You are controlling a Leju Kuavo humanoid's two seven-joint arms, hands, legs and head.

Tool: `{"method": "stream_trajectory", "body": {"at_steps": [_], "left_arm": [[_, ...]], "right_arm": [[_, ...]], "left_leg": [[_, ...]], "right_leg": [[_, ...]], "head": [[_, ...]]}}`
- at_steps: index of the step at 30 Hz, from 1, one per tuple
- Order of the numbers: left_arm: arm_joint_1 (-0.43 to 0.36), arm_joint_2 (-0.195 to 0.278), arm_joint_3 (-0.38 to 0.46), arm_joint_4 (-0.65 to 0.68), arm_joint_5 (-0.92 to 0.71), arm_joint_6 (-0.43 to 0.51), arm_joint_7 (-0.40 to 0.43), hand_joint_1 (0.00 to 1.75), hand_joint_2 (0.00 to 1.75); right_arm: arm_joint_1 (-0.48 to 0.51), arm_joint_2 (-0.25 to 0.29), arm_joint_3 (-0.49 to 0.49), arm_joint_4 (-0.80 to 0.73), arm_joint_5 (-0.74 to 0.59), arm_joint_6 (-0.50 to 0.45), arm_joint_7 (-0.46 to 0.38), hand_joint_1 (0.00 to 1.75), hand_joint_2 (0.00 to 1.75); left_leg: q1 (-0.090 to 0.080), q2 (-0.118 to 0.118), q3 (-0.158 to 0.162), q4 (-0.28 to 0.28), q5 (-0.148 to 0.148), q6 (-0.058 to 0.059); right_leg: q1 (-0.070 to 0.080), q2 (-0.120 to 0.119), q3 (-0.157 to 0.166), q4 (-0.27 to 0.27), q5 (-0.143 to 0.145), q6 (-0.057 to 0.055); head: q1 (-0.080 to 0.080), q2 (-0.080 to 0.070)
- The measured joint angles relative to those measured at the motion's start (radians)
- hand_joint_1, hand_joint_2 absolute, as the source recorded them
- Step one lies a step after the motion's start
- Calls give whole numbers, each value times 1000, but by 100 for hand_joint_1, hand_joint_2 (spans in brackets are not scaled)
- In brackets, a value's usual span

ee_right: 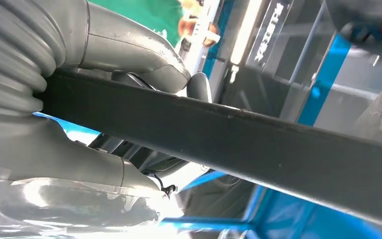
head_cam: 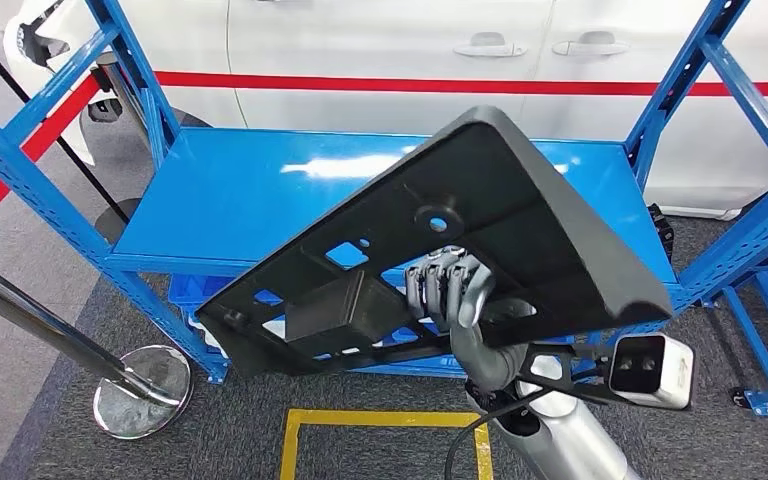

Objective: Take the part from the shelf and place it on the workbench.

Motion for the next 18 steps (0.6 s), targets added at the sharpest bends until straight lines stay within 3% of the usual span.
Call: {"method": "stream_trajectory", "body": {"at_steps": [3,4,5,6,8,9,11,12,14,15,16,18], "left_arm": [[-2,0,-1,0,-9,0,7,0,175],[-2,0,-1,0,-9,0,8,0,175],[-1,0,-1,0,-9,0,10,0,175],[-1,0,-1,0,-9,0,10,0,175],[-1,0,-1,0,-10,1,15,0,175],[-1,0,-1,0,-11,2,20,0,175],[2,2,-1,0,-13,7,33,0,175],[3,2,0,0,-14,10,39,0,175],[8,2,0,0,-16,16,52,0,175],[10,1,1,0,-18,19,59,0,175],[11,0,1,0,-19,22,64,0,175],[13,-2,1,0,-20,24,72,0,175]], "right_arm": [[4,4,4,-32,19,-10,0,175,175],[5,5,4,-37,20,-11,0,175,175],[7,5,5,-41,21,-12,1,175,175],[9,6,5,-46,23,-12,1,175,175],[10,6,6,-56,21,-9,1,175,175],[10,7,6,-61,17,-6,0,175,175],[13,9,7,-67,4,5,0,175,175],[14,10,7,-69,-2,10,0,175,175],[16,10,7,-69,-11,21,0,175,175],[16,10,7,-68,-14,24,0,175,175],[15,11,7,-68,-17,27,0,175,175],[14,11,7,-68,-19,27,0,175,175]], "left_leg": [[3,5,-39,-5,39,13],[3,5,-55,-3,50,13],[3,5,-72,-1,62,11],[4,6,-90,3,72,9],[7,6,-128,17,91,1],[7,5,-146,27,98,-4],[7,4,-166,44,110,-15],[6,4,-170,47,116,-22],[10,2,-175,49,125,-35],[13,2,-183,60,110,-40],[15,1,-194,87,76,-45],[18,1,-226,195,-27,-51]], "right_leg": [[-4,3,-44,149,-144,10],[-5,2,-54,209,-178,14],[-7,2,-55,252,-185,17],[-10,2,-43,267,-168,20],[-15,2,28,202,-109,25],[-16,2,81,130,-103,27],[-13,7,158,16,-125,18],[-9,9,170,-9,-138,10],[-7,9,160,-14,-127,-9],[-6,7,151,-14,-116,-18],[-7,5,140,-16,-104,-26],[-5,3,111,-16,-79,-35]], "head": [[0,0],[0,0],[0,0],[0,0],[0,0],[0,0],[0,0],[0,0],[-1,0],[-1,0],[-1,0],[-1,0]]}}
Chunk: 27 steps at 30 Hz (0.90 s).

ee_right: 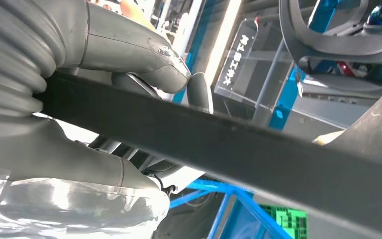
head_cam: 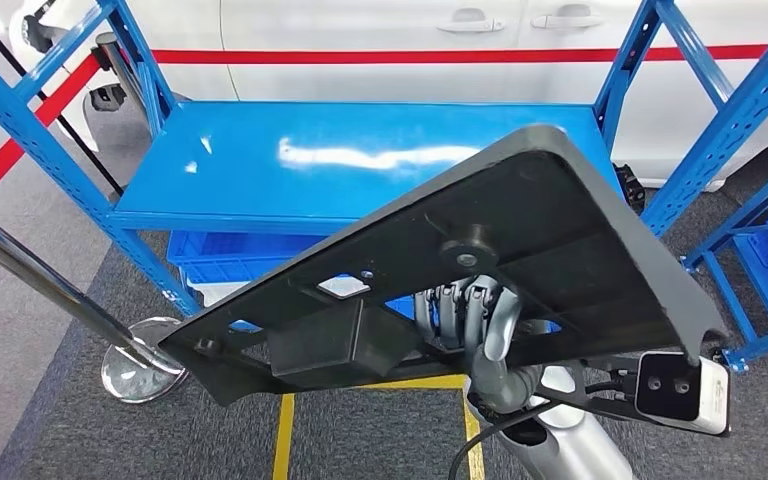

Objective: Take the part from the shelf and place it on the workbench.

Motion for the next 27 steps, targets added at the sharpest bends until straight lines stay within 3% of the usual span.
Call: {"method": "stream_trajectory", "body": {"at_steps": [1,2,3,4,6,8,9,10,12,13,16,17,18,19,21,23,25,27], "left_arm": [[0,-1,0,0,0,1,2,0,175],[0,-2,0,0,0,1,3,0,175],[0,-2,0,0,0,1,3,0,175],[0,-3,0,0,0,1,4,0,175],[-1,-3,0,0,0,1,4,0,175],[-4,-3,1,-1,0,1,4,0,175],[-5,-3,1,-2,2,2,2,0,175],[-5,-3,3,-2,3,3,0,0,175],[-5,-7,7,-2,5,6,-5,0,175],[-6,-9,9,-2,6,9,-8,0,175],[-6,-18,21,-2,4,15,-15,0,175],[-5,-21,25,-2,2,15,-18,0,175],[-4,-24,29,-2,1,16,-21,0,175],[-3,-28,33,-2,0,17,-24,0,175],[-1,-34,42,-2,1,21,-28,0,175],[-2,-40,54,-2,4,26,-33,0,175],[-3,-45,65,-2,4,31,-38,0,175],[-3,-49,74,-2,-1,31,-43,0,175]], "right_arm": [[0,0,0,1,0,0,0,175,175],[0,0,0,2,-1,0,0,175,175],[0,0,-1,3,-1,0,0,175,175],[0,0,-1,3,-1,0,0,175,175],[-1,0,-1,4,-1,0,0,175,175],[-4,0,-2,5,-1,-1,0,175,175],[-8,0,-2,6,-1,-1,-1,175,175],[-14,0,-2,9,0,-1,-1,175,175],[-29,-2,-4,17,6,0,-3,175,175],[-35,-3,-5,23,10,5,-3,175,175],[-42,-7,-24,48,26,67,-4,175,175],[-40,-8,-38,56,35,98,-4,175,175],[-37,-8,-54,62,44,126,-4,175,175],[-35,-8,-71,67,54,149,-4,175,175],[-31,-5,-99,74,73,176,-4,175,175],[-28,3,-121,79,89,196,-4,175,175],[-26,12,-136,83,96,204,-4,175,175],[-34,16,-142,89,89,185,-4,175,175]], "left_leg": [[0,0,-13,66,-39,-2],[0,0,-17,119,-55,-2],[0,0,-8,146,-46,0],[-1,0,18,138,-22,5],[-7,0,119,24,14,20],[-18,-1,226,-125,-4,34],[-23,-1,255,-169,-16,39],[-26,-1,262,-191,-18,43],[-26,3,253,-202,5,53],[-24,6,246,-207,18,59],[-24,15,205,-207,59,70],[-24,19,187,-205,71,69],[-23,24,169,-201,82,67],[-23,30,150,-196,91,65],[-20,37,117,-179,104,58],[-20,42,91,-158,112,47],[-20,46,78,-149,123,36],[-17,40,70,-143,123,24]], "right_leg": [[2,-1,-16,1,12,-1],[5,-2,-32,1,25,-2],[8,-2,-49,2,37,-2],[11,-3,-66,2,49,-2],[14,-3,-92,3,73,0],[13,-4,-103,3,92,8],[11,-5,-105,1,101,14],[9,-6,-105,-1,110,20],[5,-4,-110,2,109,31],[5,-3,-118,20,82,36],[0,0,-164,179,-61,50],[-2,0,-175,239,-84,55],[-5,-1,-175,275,-82,59],[-8,-2,-158,279,-61,63],[-14,-7,-75,183,-14,69],[-12,-9,11,54,-21,63],[-5,-6,37,5,-37,48],[-6,-7,25,2,-22,30]], "head": [[0,0],[0,0],[0,0],[0,0],[0,0],[0,0],[0,0],[0,0],[0,0],[0,0],[0,0],[0,0],[0,0],[0,0],[0,0],[0,0],[0,0],[0,0]]}}
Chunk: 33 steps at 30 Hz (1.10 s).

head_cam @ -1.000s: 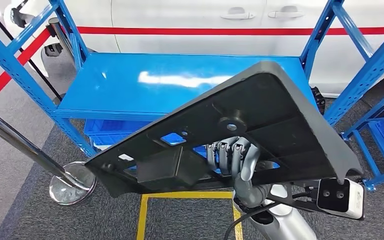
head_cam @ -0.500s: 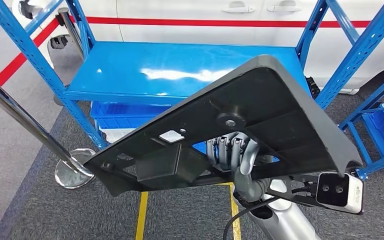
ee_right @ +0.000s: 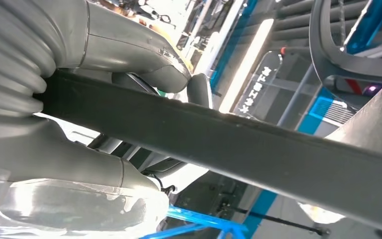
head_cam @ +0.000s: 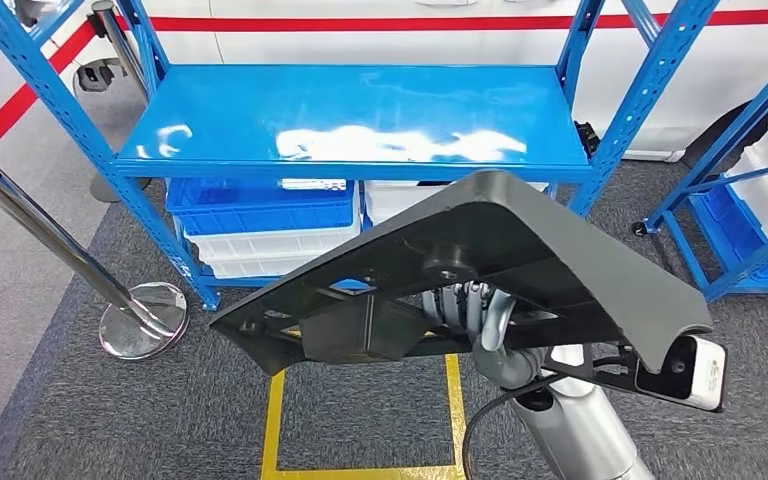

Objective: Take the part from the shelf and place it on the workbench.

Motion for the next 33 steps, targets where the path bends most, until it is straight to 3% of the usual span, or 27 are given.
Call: {"method": "stream_trajectory", "body": {"at_steps": [2,4,5,6,7,9,11,12,13,15,16,17,19,20,21,22,23,25,27,29,31,33], "left_arm": [[4,-2,4,0,-12,-8,-5,0,175],[6,-1,5,0,-28,-21,-10,0,175],[6,0,5,0,-35,-27,-12,0,175],[6,0,5,0,-42,-32,-14,0,175],[6,1,5,0,-47,-36,-15,0,175],[6,3,5,0,-59,-41,-15,0,175],[4,6,4,0,-69,-47,-15,0,175],[3,7,4,0,-73,-49,-15,0,175],[3,9,4,0,-75,-50,-15,0,175],[3,12,4,0,-76,-52,-15,0,175],[3,14,4,0,-76,-51,-15,0,175],[2,14,4,0,-77,-51,-15,0,175],[1,15,4,0,-80,-49,-15,0,175],[1,15,4,0,-82,-48,-14,0,175],[1,15,4,0,-84,-47,-14,0,175],[1,16,4,0,-86,-45,-14,0,175],[1,16,4,0,-87,-44,-14,0,175],[1,15,4,0,-88,-40,-12,0,175],[0,14,4,0,-88,-34,-8,0,175],[-1,13,4,0,-87,-26,-2,0,175],[0,13,4,0,-87,-21,2,0,175],[0,13,4,0,-89,-19,4,0,175]], "right_arm": [[-29,-1,11,7,-31,-74,0,175,175],[-70,-13,41,10,-74,-174,0,175,175],[-87,-24,60,11,-91,-217,0,175,175],[-101,-38,78,11,-104,-250,0,175,175],[-112,-53,95,11,-114,-274,0,175,175],[-131,-78,120,11,-132,-308,0,175,175],[-154,-100,142,11,-155,-340,0,175,175],[-166,-112,153,10,-164,-353,0,175,175],[-175,-122,162,10,-170,-362,0,175,175],[-185,-139,174,10,-176,-370,0,175,175],[-189,-146,178,10,-178,-371,0,175,175],[-193,-154,182,10,-179,-372,0,175,175],[-198,-166,191,10,-182,-379,0,175,175],[-200,-171,197,11,-185,-384,0,175,175],[-200,-176,203,11,-187,-389,0,175,175],[-202,-180,210,13,-191,-396,0,175,175],[-206,-184,217,14,-194,-401,0,175,175],[-221,-189,230,16,-201,-412,0,175,175],[-237,-192,241,17,-205,-421,0,175,175],[-244,-193,250,19,-204,-424,0,175,175],[-245,-194,257,21,-202,-420,0,175,175],[-247,-194,263,22,-198,-414,0,175,175]], "left_leg": [[5,-15,-24,55,-62,-12],[9,-27,-59,174,-157,-20],[11,-29,-71,233,-185,-23],[12,-29,-72,272,-189,-24],[13,-30,-57,279,-172,-25],[16,-31,23,193,-116,-23],[15,-35,124,45,-111,-17],[12,-37,154,-5,-117,-13],[8,-39,167,-33,-123,-9],[6,-37,160,-45,-107,4],[6,-34,153,-50,-96,13],[7,-32,144,-53,-85,22],[5,-29,121,-53,-65,34],[3,-28,108,-51,-57,36],[2,-28,95,-48,-49,37],[0,-28,81,-44,-43,37],[0,-28,69,-39,-38,36],[-1,-28,51,-29,-32,33],[-1,-28,41,-23,-25,24],[0,-27,37,-22,-16,12],[1,-29,29,-12,-24,2],[4,-32,-1,59,-78,-9]], "right_leg": [[-2,-2,-20,-4,22,-18],[0,-2,-48,-3,45,-26],[1,-2,-62,-3,57,-25],[2,-2,-77,-2,68,-24],[2,-2,-93,-2,80,-22],[2,0,-119,0,101,-16],[3,2,-137,0,120,-6],[2,2,-140,-3,130,-1],[1,2,-142,-7,140,6],[-2,2,-145,-13,152,18],[-2,3,-153,-2,136,22],[-2,4,-165,28,102,25],[-2,5,-203,150,5,26],[-2,5,-221,220,-30,27],[-1,5,-228,270,-46,27],[-1,5,-218,286,-40,26],[0,5,-189,262,-19,24],[4,5,-91,129,20,12],[12,4,-20,17,21,1],[16,3,-9,-14,16,-5],[11,0,-10,-24,28,-14],[6,-4,-15,-33,41,-24]], "head": [[0,0],[0,0],[0,0],[0,0],[0,0],[0,0],[0,0],[0,0],[0,0],[0,0],[0,0],[0,0],[0,0],[0,0],[0,0],[0,0],[0,0],[0,0],[0,0],[0,0],[0,0],[0,0]]}}
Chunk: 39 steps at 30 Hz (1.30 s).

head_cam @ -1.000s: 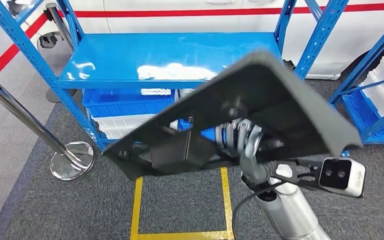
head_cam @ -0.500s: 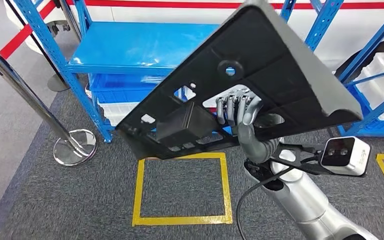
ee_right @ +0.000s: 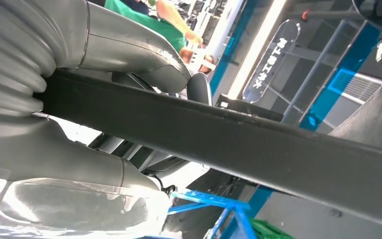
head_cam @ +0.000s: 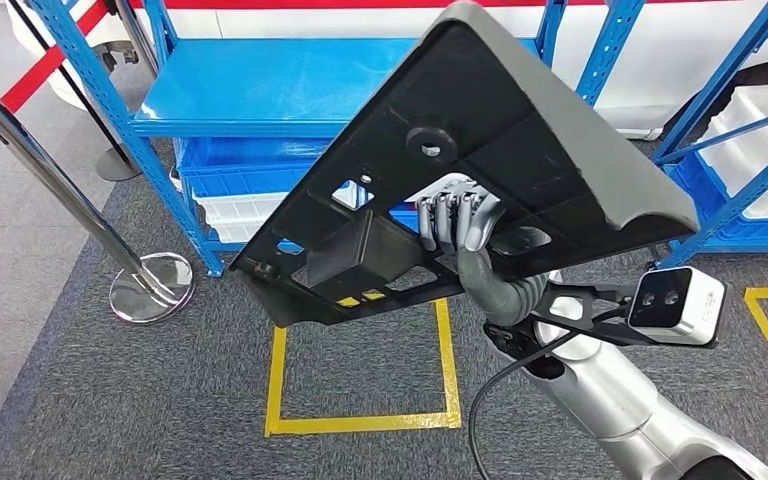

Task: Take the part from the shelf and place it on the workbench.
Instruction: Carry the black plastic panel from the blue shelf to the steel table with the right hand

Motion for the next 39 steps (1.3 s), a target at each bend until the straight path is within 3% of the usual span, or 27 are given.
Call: {"method": "stream_trajectory", "body": {"at_steps": [2,3,4,5,7,9,10,12,14,17,18,19,20,21,23,25,27,29,30,32,34,35,36,38,39], "left_arm": [[1,0,0,0,-3,0,0,0,175],[2,0,0,0,-5,0,0,0,175],[3,0,1,0,-5,0,1,0,175],[3,0,1,0,-6,0,1,0,175],[4,0,2,0,-7,0,0,0,175],[6,0,4,0,-11,0,1,0,175],[7,1,5,0,-12,1,1,0,175],[8,1,6,0,-14,2,3,0,175],[5,2,7,0,-13,3,3,0,175],[3,2,13,0,-9,7,6,0,175],[3,2,17,0,-7,10,8,0,175],[4,2,21,0,-6,14,11,0,175],[4,1,25,0,-5,17,12,0,175],[5,0,28,0,-5,20,13,0,175],[7,-3,36,0,-5,26,11,0,175],[10,-5,45,0,-6,29,9,0,175],[11,-6,49,0,-7,29,8,0,175],[12,-7,49,0,-9,30,6,0,175],[13,-8,51,0,-9,30,6,0,175],[16,-9,55,0,-9,31,7,0,175],[18,-9,63,0,-11,39,16,0,175],[18,-9,67,0,-14,46,22,0,175],[18,-9,70,0,-18,53,31,0,175],[18,-7,73,0,-28,64,47,0,175],[18,-6,73,0,-33,68,55,0,175]], "right_arm": [[-1,0,4,0,4,2,0,175,175],[-1,0,6,1,5,0,0,175,175],[0,0,9,1,5,-2,0,175,175],[2,0,10,1,5,-4,0,175,175],[6,0,12,-1,8,-3,0,175,175],[10,1,11,-3,15,8,0,175,175],[13,2,11,-4,19,15,0,175,175],[22,4,8,-5,26,28,0,175,175],[30,4,4,-6,32,33,0,175,175],[50,5,-8,-9,53,60,0,175,175],[69,6,-17,-10,68,79,0,175,175],[92,9,-29,-12,88,102,0,175,175],[120,14,-42,-16,110,130,0,175,175],[149,22,-58,-21,136,164,0,175,175],[208,51,-99,-38,196,244,0,175,175],[258,87,-138,-55,236,296,0,175,175],[289,110,-167,-67,249,309,0,175,175],[307,127,-187,-76,253,314,0,175,175],[312,135,-193,-78,255,316,0,175,175],[320,149,-203,-80,263,319,0,175,175],[329,156,-212,-80,270,322,0,175,175],[333,157,-216,-80,271,325,0,175,175],[335,157,-221,-80,271,329,0,175,175],[335,159,-229,-79,271,329,0,175,175],[334,161,-232,-79,271,323,0,175,175]], "left_leg": [[7,-1,-49,133,-72,-11],[11,-1,-65,185,-90,-15],[14,-1,-65,202,-90,-19],[18,-2,-46,181,-72,-22],[26,-18,37,46,-18,-25],[28,-45,103,-63,5,-22],[27,-52,113,-81,2,-18],[23,-40,113,-89,6,-6],[23,-21,110,-98,15,11],[19,6,99,-101,25,29],[17,14,95,-100,26,30],[15,21,92,-98,27,31],[15,28,89,-95,27,30],[14,35,87,-92,27,29],[11,47,85,-82,23,23],[5,61,83,-76,21,12],[4,77,83,-76,22,1],[7,65,75,-55,1,-9],[9,49,61,-19,-27,-14],[12,17,12,105,-99,-18],[12,6,-24,200,-133,-17],[12,3,-19,197,-122,-14],[12,-2,4,156,-94,-10],[12,-42,75,20,-34,2],[11,-62,102,-34,-19,6]], "right_leg": [[2,-1,-10,0,8,-4],[2,-1,-15,2,11,-3],[2,1,-20,5,13,-1],[1,5,-23,7,15,1],[-1,14,-28,13,17,7],[-3,26,-35,17,22,17],[-4,33,-40,18,25,24],[-6,47,-46,20,31,38],[-8,41,-64,50,8,46],[-9,23,-143,225,-89,53],[-9,22,-165,282,-109,56],[-9,21,-172,307,-112,57],[-9,18,-159,292,-96,57],[-9,10,-126,238,-68,56],[-5,-30,-50,101,-23,48],[1,-52,-22,39,-13,34],[4,-33,-28,38,-9,19],[2,-15,-33,33,0,4],[0,-6,-35,30,5,-3],[2,15,-43,30,12,-11],[6,38,-50,32,17,-13],[7,49,-53,34,20,-13],[8,61,-55,35,21,-12],[10,83,-57,37,25,-7],[9,93,-60,39,28,-3]], "head": [[0,0],[0,0],[0,0],[0,0],[0,0],[0,0],[0,0],[0,0],[0,0],[0,0],[0,0],[0,0],[0,0],[0,0],[0,0],[0,0],[0,0],[0,0],[0,0],[0,0],[0,0],[0,0],[0,0],[0,0],[0,0]]}}
